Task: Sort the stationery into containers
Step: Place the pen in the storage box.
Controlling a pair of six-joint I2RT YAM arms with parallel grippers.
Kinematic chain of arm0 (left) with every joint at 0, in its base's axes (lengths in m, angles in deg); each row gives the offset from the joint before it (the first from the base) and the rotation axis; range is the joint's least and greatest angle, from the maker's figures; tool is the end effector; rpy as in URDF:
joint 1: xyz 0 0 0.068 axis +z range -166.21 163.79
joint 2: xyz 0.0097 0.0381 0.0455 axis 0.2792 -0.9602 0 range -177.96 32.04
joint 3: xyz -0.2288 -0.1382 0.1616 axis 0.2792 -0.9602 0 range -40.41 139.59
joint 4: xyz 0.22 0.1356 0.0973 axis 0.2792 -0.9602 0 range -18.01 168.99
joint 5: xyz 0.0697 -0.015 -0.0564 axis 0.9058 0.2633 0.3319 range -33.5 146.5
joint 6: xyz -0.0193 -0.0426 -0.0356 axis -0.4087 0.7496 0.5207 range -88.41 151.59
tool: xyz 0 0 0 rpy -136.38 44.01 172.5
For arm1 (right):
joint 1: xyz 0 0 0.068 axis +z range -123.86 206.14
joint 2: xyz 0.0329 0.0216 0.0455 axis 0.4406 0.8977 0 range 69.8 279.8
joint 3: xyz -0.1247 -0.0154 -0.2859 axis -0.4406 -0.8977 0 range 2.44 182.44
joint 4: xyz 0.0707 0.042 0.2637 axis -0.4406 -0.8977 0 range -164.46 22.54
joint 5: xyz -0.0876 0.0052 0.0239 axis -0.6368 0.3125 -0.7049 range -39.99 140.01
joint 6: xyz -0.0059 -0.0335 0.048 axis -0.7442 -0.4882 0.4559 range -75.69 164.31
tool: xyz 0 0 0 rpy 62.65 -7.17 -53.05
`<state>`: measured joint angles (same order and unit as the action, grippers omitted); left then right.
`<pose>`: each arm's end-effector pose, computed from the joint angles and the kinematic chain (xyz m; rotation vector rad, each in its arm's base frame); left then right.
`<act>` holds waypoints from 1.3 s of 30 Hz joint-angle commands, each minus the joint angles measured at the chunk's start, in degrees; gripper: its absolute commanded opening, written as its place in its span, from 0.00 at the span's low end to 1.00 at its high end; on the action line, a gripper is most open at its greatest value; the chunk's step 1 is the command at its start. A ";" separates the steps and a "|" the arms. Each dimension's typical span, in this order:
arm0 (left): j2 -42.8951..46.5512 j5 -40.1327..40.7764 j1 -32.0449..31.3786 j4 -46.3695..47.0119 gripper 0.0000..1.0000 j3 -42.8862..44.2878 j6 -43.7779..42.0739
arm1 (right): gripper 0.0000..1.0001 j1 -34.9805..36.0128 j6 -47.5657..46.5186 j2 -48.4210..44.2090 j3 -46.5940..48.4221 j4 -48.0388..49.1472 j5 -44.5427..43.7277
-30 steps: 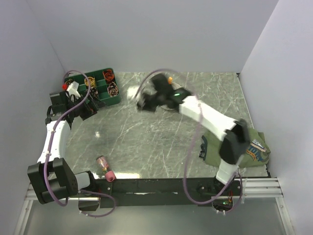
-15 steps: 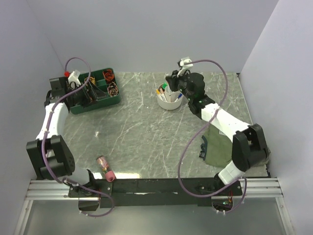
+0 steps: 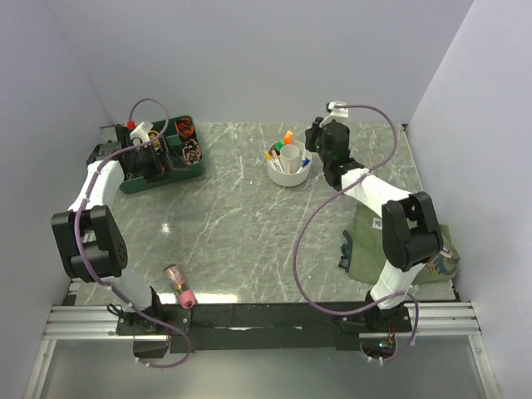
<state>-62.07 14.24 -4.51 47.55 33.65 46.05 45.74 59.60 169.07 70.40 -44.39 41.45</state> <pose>0.3709 0.0475 0.3018 -0.2215 2.3490 -0.9231 0.4147 0.1409 0.3133 0.0468 1.7229 0.3235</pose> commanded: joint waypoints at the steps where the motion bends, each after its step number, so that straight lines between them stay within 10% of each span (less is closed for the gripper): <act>1: -0.73 0.42 -0.89 0.06 0.99 3.63 -2.15 | 0.00 -0.26 3.17 2.16 3.23 0.66 -4.10; 18: -0.46 4.99 -2.39 -1.78 0.99 3.81 -4.79 | 0.00 -1.40 7.04 9.11 5.25 -1.80 -3.93; 24: 1.03 6.92 -2.48 -1.52 1.00 3.46 -5.84 | 0.34 -1.40 7.39 5.95 4.46 -3.64 -1.46; 33: 7.78 7.02 -2.82 -1.69 0.99 0.38 -6.63 | 0.38 -1.49 6.34 -2.48 1.73 -8.99 -1.90; 39: 8.06 3.42 -6.77 -21.39 0.99 7.31 -31.28 | 0.41 -1.67 1.16 -11.36 1.74 -17.34 -0.15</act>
<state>-55.38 21.32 -8.29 41.28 35.23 34.27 44.62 64.91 165.79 72.06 -56.87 40.45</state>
